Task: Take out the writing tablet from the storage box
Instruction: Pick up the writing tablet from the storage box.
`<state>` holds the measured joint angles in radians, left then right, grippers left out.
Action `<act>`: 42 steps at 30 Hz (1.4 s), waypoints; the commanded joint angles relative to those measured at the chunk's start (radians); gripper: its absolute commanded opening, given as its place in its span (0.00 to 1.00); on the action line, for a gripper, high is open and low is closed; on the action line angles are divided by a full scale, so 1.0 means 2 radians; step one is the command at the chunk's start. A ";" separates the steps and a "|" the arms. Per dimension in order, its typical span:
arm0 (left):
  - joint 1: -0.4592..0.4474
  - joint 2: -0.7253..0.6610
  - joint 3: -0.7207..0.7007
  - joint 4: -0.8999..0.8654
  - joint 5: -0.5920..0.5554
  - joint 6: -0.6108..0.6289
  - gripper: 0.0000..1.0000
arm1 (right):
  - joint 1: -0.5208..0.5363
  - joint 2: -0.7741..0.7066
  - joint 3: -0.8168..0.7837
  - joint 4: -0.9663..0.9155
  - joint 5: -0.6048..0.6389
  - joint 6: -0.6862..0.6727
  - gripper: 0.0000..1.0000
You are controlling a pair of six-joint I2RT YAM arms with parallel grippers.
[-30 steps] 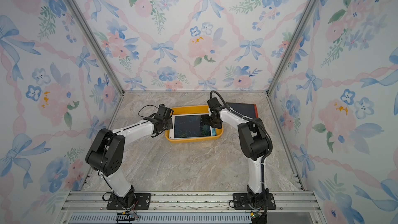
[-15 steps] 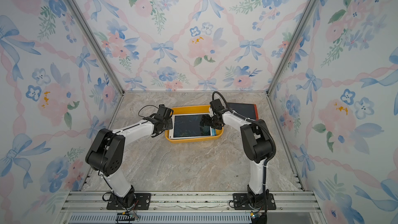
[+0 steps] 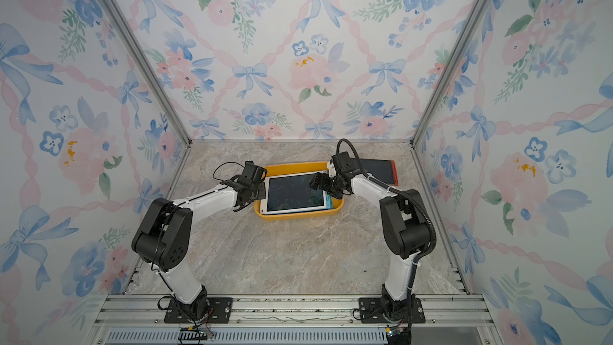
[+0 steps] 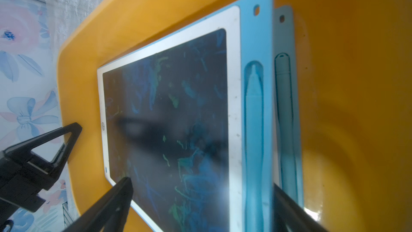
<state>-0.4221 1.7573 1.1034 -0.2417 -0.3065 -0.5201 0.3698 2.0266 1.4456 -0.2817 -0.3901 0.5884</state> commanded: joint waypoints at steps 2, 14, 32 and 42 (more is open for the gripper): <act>0.001 0.010 0.005 -0.014 -0.002 0.006 0.00 | 0.003 -0.027 -0.009 0.026 -0.035 0.016 0.89; 0.001 0.016 0.012 -0.014 0.001 0.007 0.00 | 0.010 -0.049 -0.009 0.021 -0.058 0.029 0.69; 0.002 0.033 0.040 -0.014 -0.001 0.014 0.00 | 0.020 -0.064 -0.035 0.044 -0.063 0.031 0.38; 0.002 0.043 0.050 -0.014 -0.002 0.018 0.00 | 0.016 -0.081 -0.040 0.046 -0.066 0.027 0.25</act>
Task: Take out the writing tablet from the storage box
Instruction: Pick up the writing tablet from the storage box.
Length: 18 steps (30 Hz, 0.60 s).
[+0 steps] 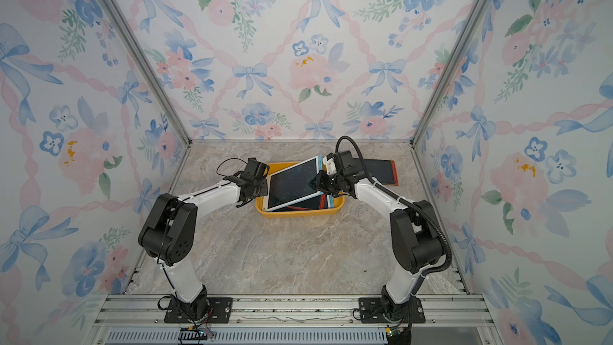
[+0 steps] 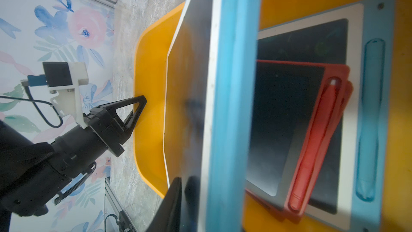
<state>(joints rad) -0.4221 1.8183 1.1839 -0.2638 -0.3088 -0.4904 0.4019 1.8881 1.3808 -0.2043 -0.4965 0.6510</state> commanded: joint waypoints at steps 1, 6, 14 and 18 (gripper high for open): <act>0.002 0.013 0.010 -0.003 -0.001 0.003 0.00 | 0.000 -0.013 -0.008 0.007 -0.013 -0.005 0.25; 0.003 0.011 0.007 -0.002 -0.002 0.006 0.00 | -0.006 -0.022 -0.011 0.006 -0.012 -0.009 0.30; 0.003 0.011 0.006 -0.003 0.000 0.002 0.00 | -0.016 -0.028 -0.009 0.006 -0.019 -0.009 0.18; 0.002 0.013 0.009 -0.003 0.001 0.002 0.00 | -0.017 -0.029 -0.011 0.007 -0.025 -0.009 0.06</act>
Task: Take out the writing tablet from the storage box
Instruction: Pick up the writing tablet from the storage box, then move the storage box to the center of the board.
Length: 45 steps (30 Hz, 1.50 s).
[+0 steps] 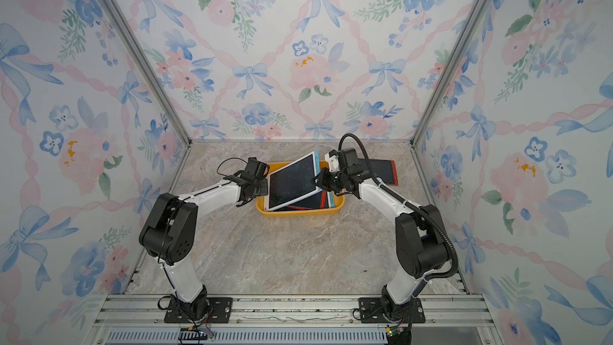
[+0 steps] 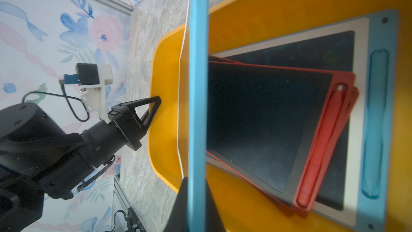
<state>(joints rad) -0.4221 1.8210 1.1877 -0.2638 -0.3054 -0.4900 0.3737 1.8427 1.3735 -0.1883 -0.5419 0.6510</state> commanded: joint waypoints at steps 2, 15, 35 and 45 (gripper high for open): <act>0.003 0.012 0.010 -0.003 -0.001 0.002 0.00 | -0.003 -0.005 -0.007 -0.001 -0.005 -0.009 0.04; 0.009 0.018 0.024 -0.003 -0.003 0.011 0.00 | -0.036 -0.047 -0.025 0.008 -0.021 0.022 0.00; 0.011 0.012 0.030 -0.003 -0.002 0.010 0.00 | -0.089 -0.121 -0.061 0.041 -0.079 0.082 0.00; 0.012 0.004 0.027 -0.003 -0.002 0.010 0.00 | -0.112 -0.149 -0.083 0.048 -0.109 0.102 0.00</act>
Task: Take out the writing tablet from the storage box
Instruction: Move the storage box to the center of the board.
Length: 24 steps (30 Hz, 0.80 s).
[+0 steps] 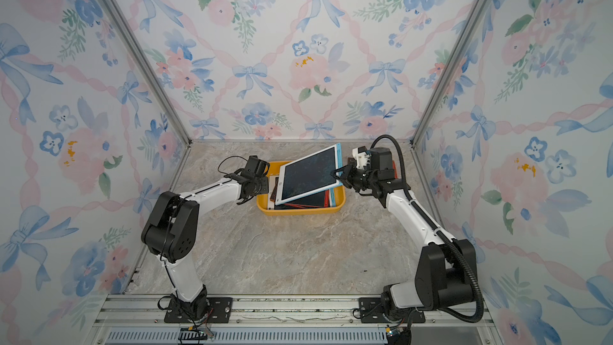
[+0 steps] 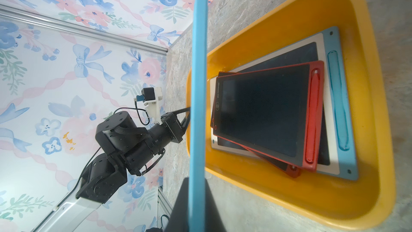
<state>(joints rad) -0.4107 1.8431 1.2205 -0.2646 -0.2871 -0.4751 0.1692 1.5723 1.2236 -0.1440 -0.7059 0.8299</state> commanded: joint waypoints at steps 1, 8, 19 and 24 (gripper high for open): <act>0.006 -0.007 0.011 -0.003 -0.011 0.004 0.00 | -0.013 -0.017 -0.011 0.025 -0.030 0.013 0.00; 0.008 -0.008 0.012 -0.002 -0.012 0.004 0.00 | -0.046 -0.047 -0.021 0.001 -0.060 0.009 0.00; 0.014 -0.002 0.016 -0.002 -0.010 0.004 0.00 | -0.145 -0.121 -0.065 -0.039 -0.121 0.001 0.00; 0.017 -0.003 0.017 -0.002 -0.010 0.003 0.00 | -0.190 -0.149 -0.079 -0.058 -0.137 -0.008 0.00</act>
<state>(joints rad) -0.3965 1.8431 1.2224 -0.2642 -0.2687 -0.4725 -0.1757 1.2964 1.0809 -0.2417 -0.9115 0.8295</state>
